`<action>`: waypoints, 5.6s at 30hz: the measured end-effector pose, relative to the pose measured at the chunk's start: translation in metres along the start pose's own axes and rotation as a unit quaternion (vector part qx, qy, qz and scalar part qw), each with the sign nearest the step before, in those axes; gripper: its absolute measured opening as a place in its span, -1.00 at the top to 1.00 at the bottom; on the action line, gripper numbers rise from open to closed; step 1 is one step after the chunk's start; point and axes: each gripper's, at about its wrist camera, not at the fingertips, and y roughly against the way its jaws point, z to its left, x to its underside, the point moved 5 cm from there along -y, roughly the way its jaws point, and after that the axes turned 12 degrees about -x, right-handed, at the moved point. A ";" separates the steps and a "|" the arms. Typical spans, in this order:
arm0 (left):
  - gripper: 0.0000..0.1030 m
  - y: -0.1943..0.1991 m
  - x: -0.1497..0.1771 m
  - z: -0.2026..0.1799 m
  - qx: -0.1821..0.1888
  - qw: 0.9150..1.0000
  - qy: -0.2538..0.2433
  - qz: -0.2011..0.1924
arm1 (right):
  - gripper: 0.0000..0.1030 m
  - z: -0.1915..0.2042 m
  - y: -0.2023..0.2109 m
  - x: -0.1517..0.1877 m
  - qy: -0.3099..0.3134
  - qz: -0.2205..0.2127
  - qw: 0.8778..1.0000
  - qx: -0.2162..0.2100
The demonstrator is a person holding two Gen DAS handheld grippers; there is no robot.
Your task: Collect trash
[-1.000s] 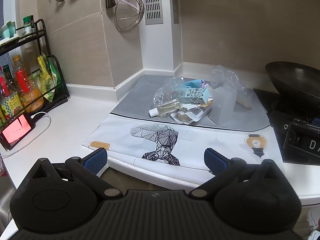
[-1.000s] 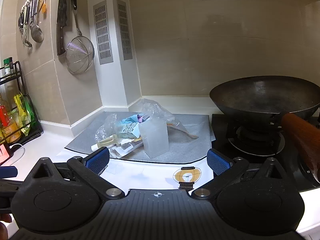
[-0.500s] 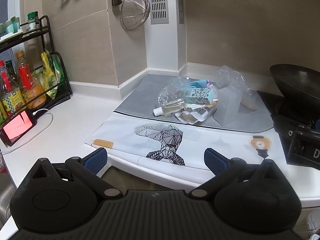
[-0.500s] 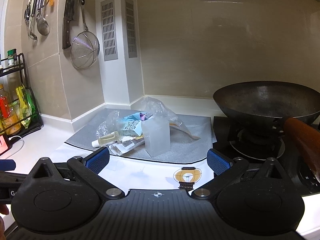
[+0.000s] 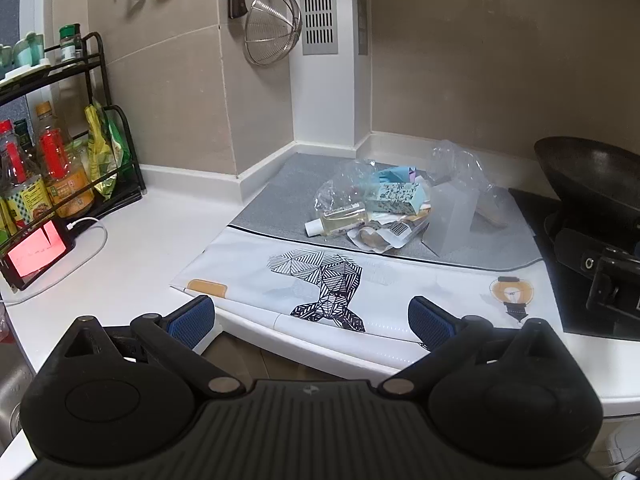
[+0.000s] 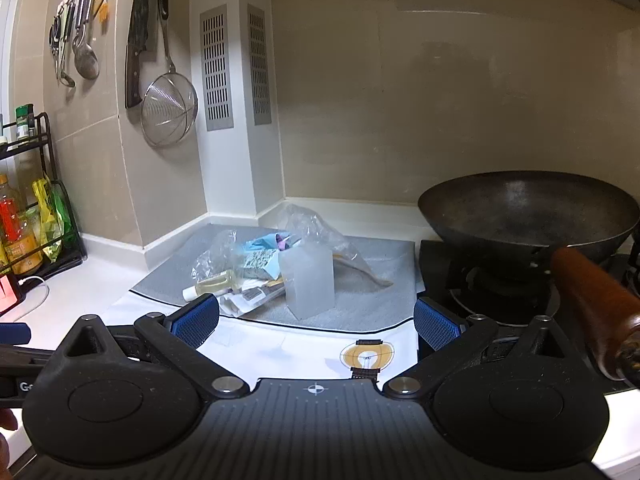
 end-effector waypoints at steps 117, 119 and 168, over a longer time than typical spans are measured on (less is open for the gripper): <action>1.00 -0.259 -0.072 -0.038 0.130 0.984 -0.018 0.117 | -0.30 -0.060 -0.225 0.005 -0.038 0.042 0.994 -0.098; 0.98 -0.254 -0.074 -0.036 0.135 0.984 -0.012 0.112 | -0.30 -0.060 -0.220 0.007 -0.047 0.049 0.992 -0.102; 0.82 -0.145 -0.124 -0.097 0.189 0.980 0.051 0.032 | -0.33 -0.089 -0.115 0.006 -0.102 -0.018 0.986 -0.131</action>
